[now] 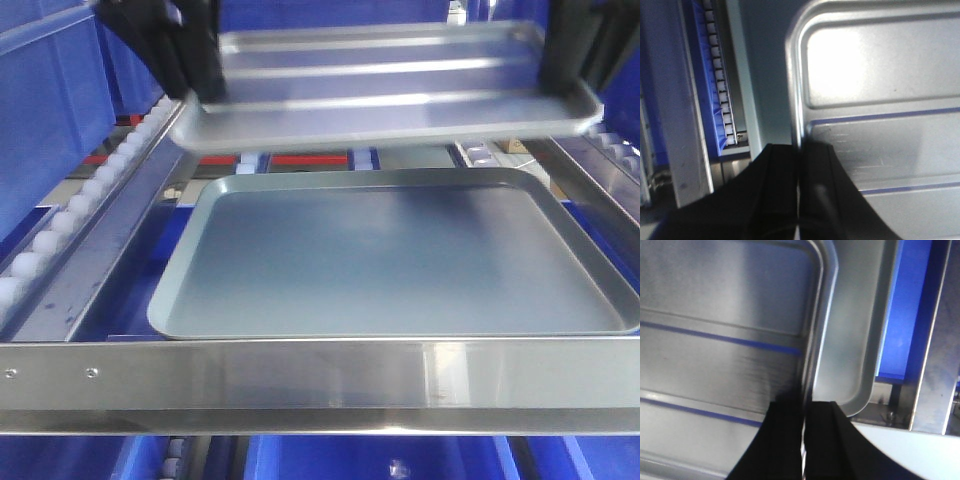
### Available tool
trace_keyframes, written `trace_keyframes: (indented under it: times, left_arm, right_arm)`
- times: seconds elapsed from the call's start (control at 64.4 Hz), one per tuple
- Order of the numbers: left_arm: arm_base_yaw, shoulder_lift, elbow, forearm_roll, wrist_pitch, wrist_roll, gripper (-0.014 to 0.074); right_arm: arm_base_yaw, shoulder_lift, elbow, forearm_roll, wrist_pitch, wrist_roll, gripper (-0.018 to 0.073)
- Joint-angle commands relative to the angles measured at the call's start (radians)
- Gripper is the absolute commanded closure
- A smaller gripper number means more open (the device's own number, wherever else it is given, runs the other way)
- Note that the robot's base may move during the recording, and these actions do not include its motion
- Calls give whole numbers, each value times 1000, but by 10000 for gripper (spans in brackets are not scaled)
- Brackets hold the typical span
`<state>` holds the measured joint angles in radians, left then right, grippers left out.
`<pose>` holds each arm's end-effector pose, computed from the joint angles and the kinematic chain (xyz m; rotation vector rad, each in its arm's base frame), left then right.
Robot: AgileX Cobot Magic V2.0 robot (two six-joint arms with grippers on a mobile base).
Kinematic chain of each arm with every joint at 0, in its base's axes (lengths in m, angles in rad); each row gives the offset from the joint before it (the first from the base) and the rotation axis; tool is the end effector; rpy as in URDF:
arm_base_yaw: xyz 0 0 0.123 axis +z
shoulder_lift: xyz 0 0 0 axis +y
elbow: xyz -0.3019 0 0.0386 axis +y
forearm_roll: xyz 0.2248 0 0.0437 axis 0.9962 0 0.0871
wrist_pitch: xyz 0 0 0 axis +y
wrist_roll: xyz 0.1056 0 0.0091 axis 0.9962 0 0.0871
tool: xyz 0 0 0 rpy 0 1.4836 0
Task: Grab silver tray and stack on right shelf
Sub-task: 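Lower the silver tray with both grippers onto the larger tray, then open both grippers and raise them away from the stacked trays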
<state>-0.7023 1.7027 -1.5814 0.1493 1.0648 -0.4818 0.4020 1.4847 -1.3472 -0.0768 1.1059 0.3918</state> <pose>0.2795 -0.2185 0.3399 0.3473 2.6404 -0.1935 0.2640 0.1043 0.3428 -0.0412 2.7274 0.1263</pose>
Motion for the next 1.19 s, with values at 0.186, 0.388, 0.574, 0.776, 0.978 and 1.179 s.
trace_keyframes:
  times: [0.186, 0.388, 0.574, 0.776, 0.978, 1.179]
  left_arm:
    - [21, 98, -35, 70, -120, 37, 689]
    - [62, 176, -35, 63, -154, 37, 689]
    - [79, 220, -35, 44, -173, 37, 689]
    - [90, 229, -35, -55, -234, 77, 667]
    - [107, 230, -35, -133, -234, 128, 279]
    - [107, 228, -36, -127, -216, 128, 100]
  right_arm:
    - [-70, 129, -30, 3, -178, -57, 503]
    - [-82, 243, -30, -6, -249, -60, 503]
    - [-82, 288, -30, -14, -279, -60, 503]
    - [-82, 287, -32, -15, -286, -60, 499]
    - [-82, 284, -35, -15, -284, -60, 311]
    - [-82, 284, -64, -18, -231, -60, -76]
